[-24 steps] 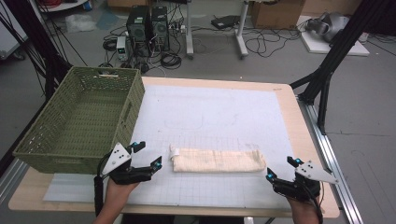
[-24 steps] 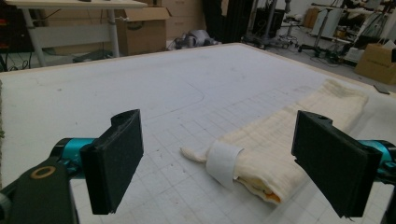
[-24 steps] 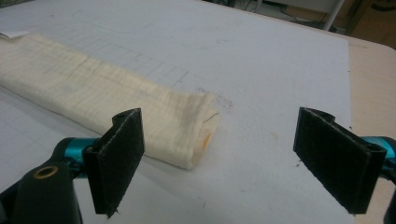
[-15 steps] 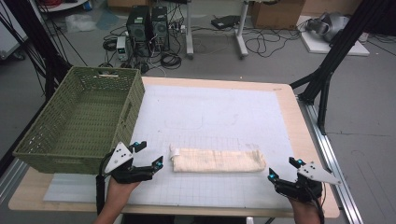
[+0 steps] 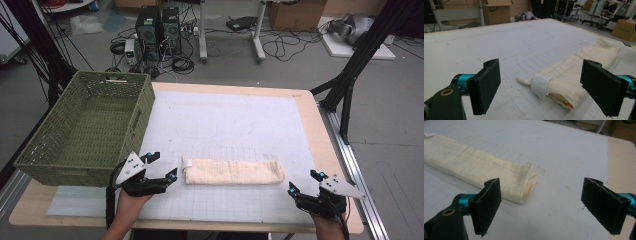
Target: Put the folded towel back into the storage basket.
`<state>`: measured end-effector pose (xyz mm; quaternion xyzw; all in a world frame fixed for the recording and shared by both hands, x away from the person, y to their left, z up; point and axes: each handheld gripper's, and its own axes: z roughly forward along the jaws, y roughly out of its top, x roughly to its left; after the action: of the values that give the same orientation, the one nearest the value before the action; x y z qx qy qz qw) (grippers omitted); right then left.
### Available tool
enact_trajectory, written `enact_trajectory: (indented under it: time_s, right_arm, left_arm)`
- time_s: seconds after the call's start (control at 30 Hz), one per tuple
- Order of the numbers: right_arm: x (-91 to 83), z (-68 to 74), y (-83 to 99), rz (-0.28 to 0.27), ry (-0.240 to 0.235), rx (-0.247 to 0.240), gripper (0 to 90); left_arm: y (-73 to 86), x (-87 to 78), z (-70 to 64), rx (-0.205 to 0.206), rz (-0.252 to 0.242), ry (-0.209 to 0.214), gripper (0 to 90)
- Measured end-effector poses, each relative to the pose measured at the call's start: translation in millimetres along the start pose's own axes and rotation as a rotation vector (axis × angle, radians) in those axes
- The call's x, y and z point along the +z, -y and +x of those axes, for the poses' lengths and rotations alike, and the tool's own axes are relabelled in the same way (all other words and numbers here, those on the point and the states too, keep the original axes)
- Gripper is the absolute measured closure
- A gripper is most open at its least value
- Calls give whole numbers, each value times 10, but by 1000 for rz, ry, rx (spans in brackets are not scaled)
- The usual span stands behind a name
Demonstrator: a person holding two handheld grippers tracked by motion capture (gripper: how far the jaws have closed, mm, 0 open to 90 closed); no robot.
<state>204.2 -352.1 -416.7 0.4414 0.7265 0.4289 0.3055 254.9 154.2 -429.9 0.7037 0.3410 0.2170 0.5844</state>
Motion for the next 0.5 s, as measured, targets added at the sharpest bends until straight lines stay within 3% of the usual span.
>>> enact_trajectory:
  time_s: [0.17,0.5]
  right_arm:
    - [-7,-3,-2,5,-8,31,152]
    - [-11,16,-10,7,-2,17,152]
  left_arm:
    - [4,28,-29,-10,29,19,170]
    - [11,94,-71,-32,78,67,175]
